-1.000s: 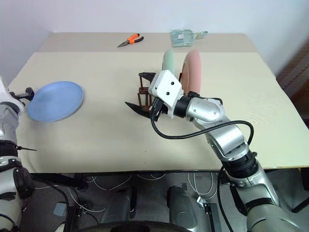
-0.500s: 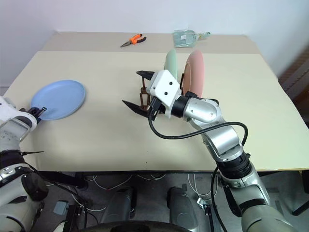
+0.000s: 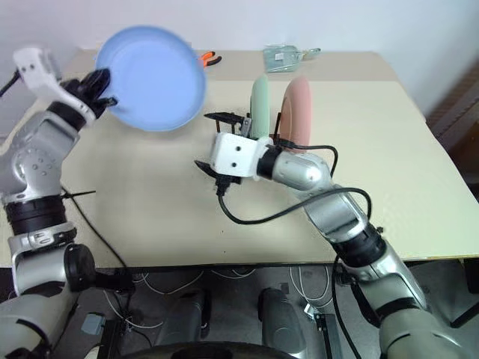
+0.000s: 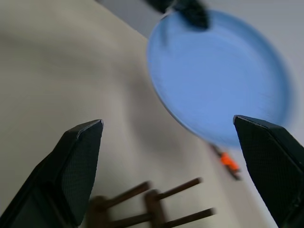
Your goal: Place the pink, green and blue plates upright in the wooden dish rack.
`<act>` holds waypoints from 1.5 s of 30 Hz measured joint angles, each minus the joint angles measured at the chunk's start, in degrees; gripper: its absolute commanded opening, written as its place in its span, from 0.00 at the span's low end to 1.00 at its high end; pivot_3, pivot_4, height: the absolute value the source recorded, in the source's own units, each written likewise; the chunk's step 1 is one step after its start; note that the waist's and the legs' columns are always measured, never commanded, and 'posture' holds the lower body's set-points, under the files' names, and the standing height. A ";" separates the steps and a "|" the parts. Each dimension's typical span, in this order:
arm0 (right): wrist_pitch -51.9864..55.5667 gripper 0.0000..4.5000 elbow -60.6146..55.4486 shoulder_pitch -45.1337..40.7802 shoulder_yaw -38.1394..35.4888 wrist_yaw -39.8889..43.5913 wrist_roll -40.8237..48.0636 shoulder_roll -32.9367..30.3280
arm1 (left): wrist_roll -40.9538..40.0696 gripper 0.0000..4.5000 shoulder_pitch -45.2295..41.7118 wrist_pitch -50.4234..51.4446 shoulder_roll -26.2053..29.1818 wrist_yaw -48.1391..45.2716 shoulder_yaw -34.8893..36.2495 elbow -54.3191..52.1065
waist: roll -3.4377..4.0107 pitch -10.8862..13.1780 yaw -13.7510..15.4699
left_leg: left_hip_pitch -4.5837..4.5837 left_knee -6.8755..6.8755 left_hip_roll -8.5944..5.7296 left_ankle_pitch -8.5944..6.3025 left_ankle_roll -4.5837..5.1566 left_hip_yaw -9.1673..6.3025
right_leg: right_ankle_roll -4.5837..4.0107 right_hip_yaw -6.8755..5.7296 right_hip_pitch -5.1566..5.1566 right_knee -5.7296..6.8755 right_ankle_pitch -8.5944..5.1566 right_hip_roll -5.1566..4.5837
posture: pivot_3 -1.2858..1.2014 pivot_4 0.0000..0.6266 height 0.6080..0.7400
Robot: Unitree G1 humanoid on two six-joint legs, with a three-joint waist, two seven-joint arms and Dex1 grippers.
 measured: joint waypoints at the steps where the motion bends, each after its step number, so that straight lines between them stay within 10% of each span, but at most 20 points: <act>1: -2.00 1.00 2.68 -2.02 0.92 -0.89 -2.90 0.18 | -0.41 0.01 -0.50 0.95 -0.28 0.02 -1.09 -1.41 | 0.00 0.00 -0.06 | 0.00 -0.01 0.00 0.00 0.00 0.00 | 0.01 0.01 0.01 -0.01 0.00 0.00 | 0.52 0.24 0.94; 6: -7.70 0.81 13.01 -7.09 2.35 -3.55 -10.21 4.34 | -2.21 0.00 -0.68 4.57 -2.03 1.27 -1.73 -4.03 | -0.04 0.03 -0.46 | -0.01 -0.08 0.00 0.01 0.01 -0.07 | 0.04 0.00 -0.02 0.01 0.02 0.04 | 0.52 0.24 0.94; 13: -10.95 0.01 16.59 -7.37 2.95 -3.83 -14.14 6.67 | -2.31 0.00 0.40 6.20 -1.87 2.17 -1.20 -6.06 | -0.03 0.05 -0.81 | -0.02 -0.08 0.00 0.02 -0.02 -0.10 | 0.05 0.00 -0.01 0.02 0.02 0.02 | 0.52 0.24 0.94; 20: -13.03 0.00 16.64 -7.30 2.93 -4.18 -17.04 7.08 | -4.18 0.69 0.24 4.20 -3.03 2.68 1.78 -6.05 | -0.04 0.06 -0.84 | -0.02 -0.08 0.00 0.03 -0.04 -0.12 | 0.05 -0.01 0.00 0.02 0.02 0.02 | 0.52 0.24 0.94; 29: -7.95 0.00 6.61 -3.71 -11.59 -6.87 4.25 19.58 | 11.53 0.69 1.99 -22.79 7.01 9.34 7.68 10.39 | -0.04 0.07 -0.79 | 0.37 -0.84 0.05 0.25 -0.40 -0.15 | 0.03 -0.08 0.02 0.10 0.03 0.05 | 0.52 0.24 0.94; 36: 17.92 0.00 -11.42 3.30 -20.76 -12.50 36.65 34.03 | 17.90 0.69 17.18 -33.24 4.40 -5.07 -5.59 10.71 | -0.18 -0.01 0.87 | 0.26 -0.76 -0.07 0.32 -0.54 -0.03 | -0.23 -0.21 0.12 -0.04 -0.06 -0.37 | 0.52 0.24 0.94; 45: 31.67 0.00 -14.79 7.67 -25.84 -26.30 51.39 35.03 | 19.14 0.69 26.56 -35.98 1.91 -15.00 -12.38 7.49 | -0.12 0.03 0.25 | 0.24 -0.89 -0.02 0.35 -0.56 0.09 | -0.32 -0.20 -0.07 -0.02 -0.07 -0.42 | 0.52 0.24 0.94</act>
